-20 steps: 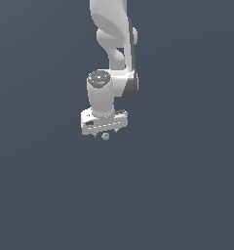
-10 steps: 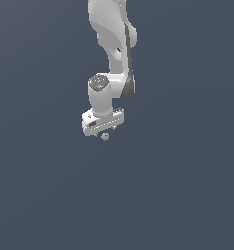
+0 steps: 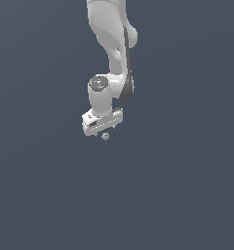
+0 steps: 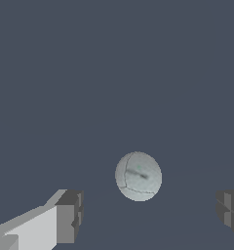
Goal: Pick up the object and move it to a goal position.
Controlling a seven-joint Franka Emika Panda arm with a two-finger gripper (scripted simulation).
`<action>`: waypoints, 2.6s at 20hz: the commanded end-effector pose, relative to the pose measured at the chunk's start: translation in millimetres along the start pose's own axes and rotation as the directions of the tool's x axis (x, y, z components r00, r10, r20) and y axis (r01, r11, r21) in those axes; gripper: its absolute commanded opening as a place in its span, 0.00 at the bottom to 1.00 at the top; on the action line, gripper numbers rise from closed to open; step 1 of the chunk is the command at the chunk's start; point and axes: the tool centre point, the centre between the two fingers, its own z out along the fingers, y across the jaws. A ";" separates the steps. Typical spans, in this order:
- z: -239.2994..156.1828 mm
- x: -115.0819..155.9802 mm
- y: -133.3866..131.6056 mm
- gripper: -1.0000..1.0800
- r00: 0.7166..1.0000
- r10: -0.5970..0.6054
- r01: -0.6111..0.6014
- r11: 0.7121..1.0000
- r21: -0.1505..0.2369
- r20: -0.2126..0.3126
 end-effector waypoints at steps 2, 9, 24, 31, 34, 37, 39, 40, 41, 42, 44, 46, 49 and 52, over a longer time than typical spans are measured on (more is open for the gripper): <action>2.5 -0.1 0.0 0.96 1.000 0.000 0.000 1.000 0.000 0.000; 28.7 -0.9 -0.9 0.96 1.000 -0.003 0.003 1.000 0.000 0.000; 50.4 -0.8 -0.4 0.00 1.000 -0.005 0.005 1.000 0.000 -0.001; 49.4 -0.4 1.0 0.00 1.000 -0.004 0.004 1.000 -0.001 -0.001; 46.8 1.0 6.6 0.00 1.000 -0.004 0.004 1.000 -0.001 -0.001; 42.1 3.5 16.7 0.00 1.000 -0.004 0.004 1.000 -0.001 -0.001; 38.0 5.7 25.7 0.00 1.000 -0.004 0.004 1.000 -0.001 -0.001; 35.7 7.0 30.8 0.00 1.000 -0.004 0.004 1.000 -0.001 -0.001; 33.1 8.4 36.3 0.00 1.000 -0.004 0.004 1.000 -0.001 -0.001; 30.4 10.0 42.2 0.00 1.000 -0.004 0.004 1.000 -0.001 -0.001; 24.6 13.2 54.9 0.00 1.000 -0.004 0.004 1.000 -0.001 -0.001; 18.3 16.9 68.8 0.00 1.000 -0.004 0.004 1.000 0.000 -0.001; 8.0 23.0 91.5 0.00 1.000 -0.004 0.004 1.000 0.000 -0.001; -2.0 29.1 113.8 0.00 1.000 -0.004 0.004 1.000 0.000 -0.001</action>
